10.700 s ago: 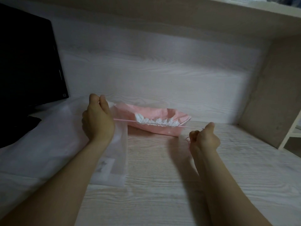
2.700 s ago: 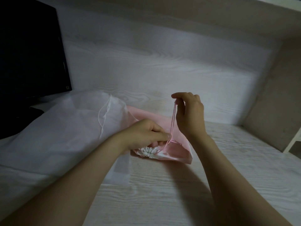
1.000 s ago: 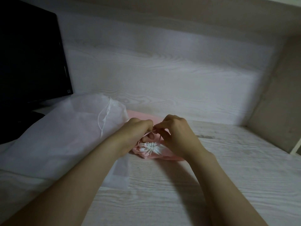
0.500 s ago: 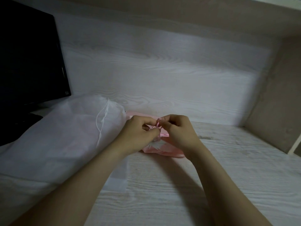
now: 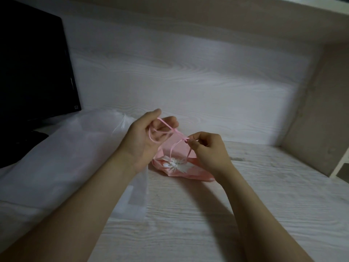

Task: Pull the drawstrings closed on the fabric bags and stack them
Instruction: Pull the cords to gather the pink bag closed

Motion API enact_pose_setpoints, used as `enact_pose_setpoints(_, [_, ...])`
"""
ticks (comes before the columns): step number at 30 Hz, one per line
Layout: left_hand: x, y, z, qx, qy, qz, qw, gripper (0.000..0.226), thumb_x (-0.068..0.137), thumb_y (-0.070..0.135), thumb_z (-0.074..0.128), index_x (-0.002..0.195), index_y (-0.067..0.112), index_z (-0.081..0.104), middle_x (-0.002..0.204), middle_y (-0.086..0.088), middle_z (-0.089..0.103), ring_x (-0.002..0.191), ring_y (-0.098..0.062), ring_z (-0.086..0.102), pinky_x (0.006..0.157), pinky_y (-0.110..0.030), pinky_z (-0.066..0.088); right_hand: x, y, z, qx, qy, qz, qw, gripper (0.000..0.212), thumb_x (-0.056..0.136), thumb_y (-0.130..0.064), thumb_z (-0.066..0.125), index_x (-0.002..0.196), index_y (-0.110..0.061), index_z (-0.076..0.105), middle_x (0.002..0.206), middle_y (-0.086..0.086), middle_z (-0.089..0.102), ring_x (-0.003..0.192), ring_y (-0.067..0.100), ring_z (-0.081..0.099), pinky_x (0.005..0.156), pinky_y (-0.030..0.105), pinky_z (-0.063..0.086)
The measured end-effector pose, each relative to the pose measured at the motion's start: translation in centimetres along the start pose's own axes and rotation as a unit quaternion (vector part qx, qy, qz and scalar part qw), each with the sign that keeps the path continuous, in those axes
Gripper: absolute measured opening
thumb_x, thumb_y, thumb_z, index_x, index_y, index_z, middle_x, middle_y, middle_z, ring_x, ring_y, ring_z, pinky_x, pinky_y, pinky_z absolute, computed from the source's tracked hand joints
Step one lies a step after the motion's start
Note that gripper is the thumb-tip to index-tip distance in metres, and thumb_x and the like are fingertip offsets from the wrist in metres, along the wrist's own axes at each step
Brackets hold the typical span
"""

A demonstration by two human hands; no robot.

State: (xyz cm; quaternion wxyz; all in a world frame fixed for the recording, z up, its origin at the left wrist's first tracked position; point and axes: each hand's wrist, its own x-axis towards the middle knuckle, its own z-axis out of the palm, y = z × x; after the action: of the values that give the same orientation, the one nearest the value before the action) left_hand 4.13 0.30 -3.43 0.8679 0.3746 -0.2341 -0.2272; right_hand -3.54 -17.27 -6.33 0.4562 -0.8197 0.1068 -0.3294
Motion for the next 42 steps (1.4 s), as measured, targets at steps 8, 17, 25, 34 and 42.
enact_pose_setpoints(8, [1.3,-0.4,-1.1,0.119,0.141,0.025,0.983,0.037,0.103,0.027,0.060,0.072,0.022,0.041,0.052,0.008,0.029,0.049,-0.013,0.026,0.043,-0.020,0.025,-0.3,-0.6,-0.5,-0.067,-0.046,0.004,0.997,0.026,0.090,-0.025,0.058,0.081,-0.025,0.082,0.085,-0.006,0.079,0.085,0.011,0.071,0.081,0.034,0.058])
enact_pose_setpoints(17, [0.0,-1.1,-1.1,0.541,0.208,0.234,0.780,0.026,0.085,0.028,0.061,0.068,0.009,0.067,0.063,-0.005,0.064,0.072,-0.024,0.062,0.070,-0.033,0.050,0.5,1.8,-0.6,-0.300,0.012,-0.090,0.950,0.020,0.094,-0.030,0.057,0.096,-0.028,0.077,0.099,0.000,0.055,0.096,0.023,0.049,0.081,0.035,0.037])
enact_pose_setpoints(25, [-0.7,-2.1,-1.7,0.744,0.073,0.118,0.654,0.048,0.078,0.045,0.064,0.051,0.009,0.048,0.043,0.001,0.037,0.056,-0.026,0.054,0.052,-0.028,0.037,0.3,2.7,-0.7,-0.431,0.092,-0.110,0.891,0.014,0.094,-0.031,0.052,0.095,-0.020,0.061,0.101,0.004,0.034,0.091,0.028,0.035,0.076,0.038,0.022])
enact_pose_setpoints(34, [0.0,-2.6,-2.4,0.740,-0.040,0.098,0.664,0.013,0.089,0.037,0.070,0.077,0.037,0.075,0.077,0.011,0.060,0.076,-0.004,0.054,0.072,-0.028,0.047,0.4,1.4,-0.7,-0.328,0.017,-0.065,0.942,0.016,0.098,-0.015,0.043,0.090,-0.017,0.057,0.105,0.004,0.058,0.105,0.030,0.052,0.098,0.042,0.032])
enact_pose_setpoints(42, [-0.3,-2.6,-1.9,0.718,0.001,0.112,0.687,0.017,0.088,0.014,0.060,0.074,0.021,0.069,0.070,0.014,0.064,0.079,-0.011,0.063,0.073,-0.029,0.048,0.6,2.2,-0.4,-0.255,0.010,-0.096,0.962,0.030,0.103,-0.041,0.045,0.081,-0.026,0.057,0.082,0.000,0.063,0.080,0.023,0.058,0.077,0.039,0.045])
